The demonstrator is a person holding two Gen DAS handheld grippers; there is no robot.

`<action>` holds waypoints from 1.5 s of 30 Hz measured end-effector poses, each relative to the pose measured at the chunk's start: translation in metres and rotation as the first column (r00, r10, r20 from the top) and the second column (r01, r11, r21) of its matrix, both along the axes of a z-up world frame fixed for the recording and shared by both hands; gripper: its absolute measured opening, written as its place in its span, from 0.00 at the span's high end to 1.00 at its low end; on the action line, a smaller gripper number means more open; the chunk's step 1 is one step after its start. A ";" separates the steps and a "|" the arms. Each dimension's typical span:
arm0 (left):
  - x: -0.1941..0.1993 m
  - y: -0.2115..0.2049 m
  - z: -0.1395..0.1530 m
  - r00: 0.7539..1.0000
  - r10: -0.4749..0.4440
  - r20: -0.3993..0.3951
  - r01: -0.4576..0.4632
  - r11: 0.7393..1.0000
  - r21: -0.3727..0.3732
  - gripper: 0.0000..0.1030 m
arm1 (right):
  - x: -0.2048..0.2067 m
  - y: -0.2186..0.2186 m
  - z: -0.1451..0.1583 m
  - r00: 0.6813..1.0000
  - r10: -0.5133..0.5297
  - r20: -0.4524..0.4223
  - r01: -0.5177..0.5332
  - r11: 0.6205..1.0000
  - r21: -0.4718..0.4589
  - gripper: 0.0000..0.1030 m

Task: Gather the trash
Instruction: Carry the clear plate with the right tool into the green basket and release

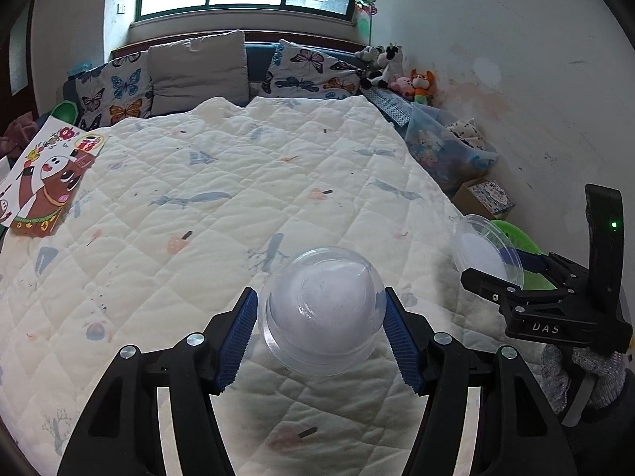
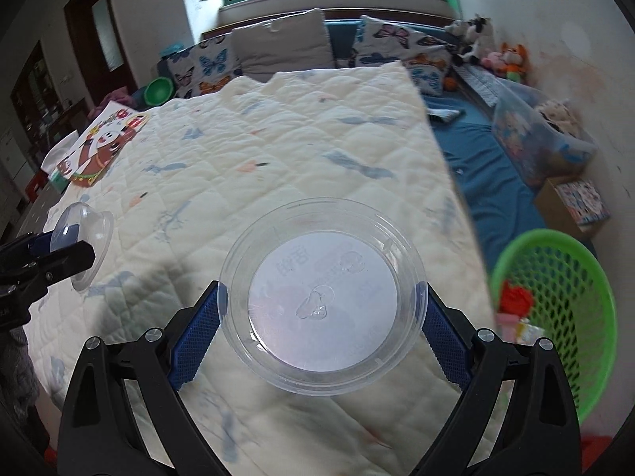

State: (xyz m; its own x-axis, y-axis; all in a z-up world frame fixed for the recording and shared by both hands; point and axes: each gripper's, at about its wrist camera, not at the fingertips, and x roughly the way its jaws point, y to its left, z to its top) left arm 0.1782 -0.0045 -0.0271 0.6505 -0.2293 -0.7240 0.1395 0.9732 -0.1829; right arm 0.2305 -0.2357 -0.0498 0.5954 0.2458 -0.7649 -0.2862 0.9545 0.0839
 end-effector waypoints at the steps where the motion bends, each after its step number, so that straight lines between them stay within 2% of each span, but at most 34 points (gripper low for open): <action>1: 0.002 -0.008 0.001 1.000 -0.014 -0.001 0.014 1.000 0.001 0.41 | -0.002 -0.009 0.001 1.000 -0.015 0.002 0.015 1.000 0.001 0.10; 10: 0.015 -0.074 0.007 0.992 -0.124 -0.002 0.124 0.992 0.017 0.41 | -0.018 -0.102 -0.003 0.982 -0.191 -0.001 0.191 0.982 -0.003 0.10; 23: 0.033 -0.151 0.010 0.971 -0.239 -0.022 0.240 0.970 0.049 0.41 | -0.032 -0.224 -0.023 0.909 -0.415 -0.043 0.415 0.910 0.000 0.09; 32: 0.047 -0.193 0.012 0.950 -0.311 -0.038 0.312 0.948 0.064 0.41 | -0.037 -0.256 -0.037 0.879 -0.468 -0.085 0.472 0.881 0.032 0.08; 45: 0.059 -0.257 0.009 0.917 -0.395 -0.048 0.398 0.913 0.094 0.40 | -0.049 -0.270 -0.031 0.874 -0.481 -0.065 0.485 0.873 0.047 0.07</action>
